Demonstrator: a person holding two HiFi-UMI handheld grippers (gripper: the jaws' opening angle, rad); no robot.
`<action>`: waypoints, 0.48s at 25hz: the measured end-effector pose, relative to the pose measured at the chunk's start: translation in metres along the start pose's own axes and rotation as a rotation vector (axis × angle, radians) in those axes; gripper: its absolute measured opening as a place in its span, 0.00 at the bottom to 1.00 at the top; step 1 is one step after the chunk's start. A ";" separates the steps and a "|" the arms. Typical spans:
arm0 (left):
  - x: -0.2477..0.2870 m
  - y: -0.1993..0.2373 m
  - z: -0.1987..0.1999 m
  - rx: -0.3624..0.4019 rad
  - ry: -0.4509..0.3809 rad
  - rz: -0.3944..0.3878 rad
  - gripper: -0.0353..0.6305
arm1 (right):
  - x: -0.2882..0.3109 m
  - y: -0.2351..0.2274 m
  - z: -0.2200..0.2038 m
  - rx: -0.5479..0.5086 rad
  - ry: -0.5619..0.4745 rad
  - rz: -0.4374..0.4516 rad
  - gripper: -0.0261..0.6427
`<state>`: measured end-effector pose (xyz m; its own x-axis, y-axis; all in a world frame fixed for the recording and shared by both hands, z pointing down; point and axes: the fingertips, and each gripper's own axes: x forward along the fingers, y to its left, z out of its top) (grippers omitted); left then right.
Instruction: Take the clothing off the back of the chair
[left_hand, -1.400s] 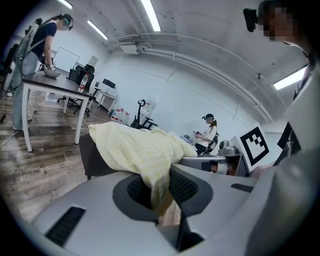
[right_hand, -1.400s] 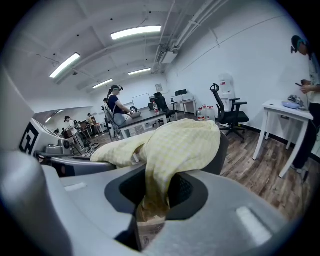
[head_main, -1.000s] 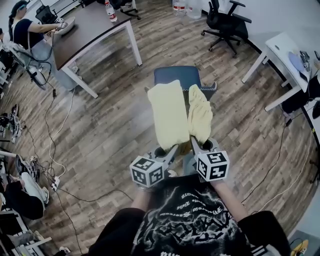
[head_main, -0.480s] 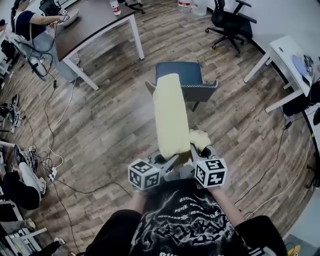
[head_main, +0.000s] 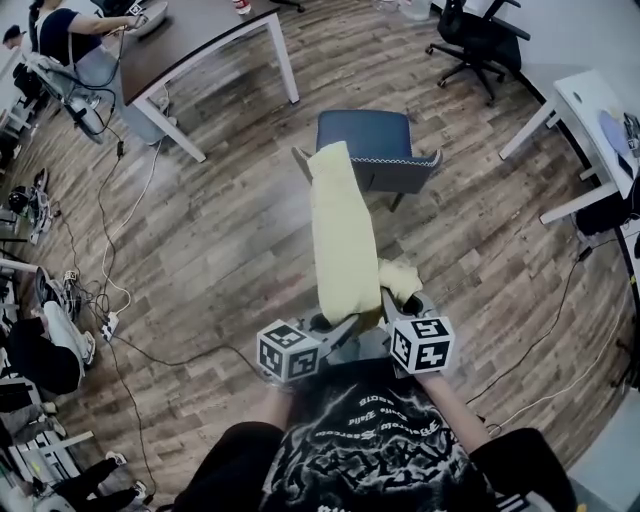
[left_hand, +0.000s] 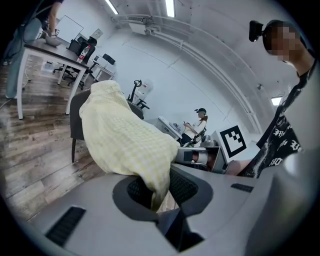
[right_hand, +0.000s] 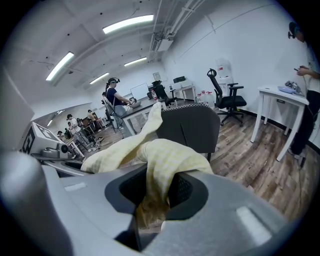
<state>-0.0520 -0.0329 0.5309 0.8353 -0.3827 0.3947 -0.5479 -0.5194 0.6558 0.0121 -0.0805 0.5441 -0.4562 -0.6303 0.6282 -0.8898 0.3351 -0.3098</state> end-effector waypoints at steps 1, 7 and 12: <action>0.002 -0.003 -0.004 0.006 0.009 0.008 0.15 | -0.002 -0.002 -0.002 -0.002 0.006 0.003 0.16; 0.013 -0.008 -0.013 -0.056 -0.009 0.034 0.15 | -0.007 -0.016 -0.008 0.000 0.031 0.011 0.16; 0.018 -0.009 -0.019 -0.059 0.011 0.032 0.15 | -0.008 -0.022 -0.015 0.007 0.049 0.014 0.16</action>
<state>-0.0306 -0.0208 0.5444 0.8179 -0.3898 0.4231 -0.5711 -0.4611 0.6791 0.0352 -0.0723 0.5562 -0.4670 -0.5903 0.6583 -0.8837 0.3386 -0.3232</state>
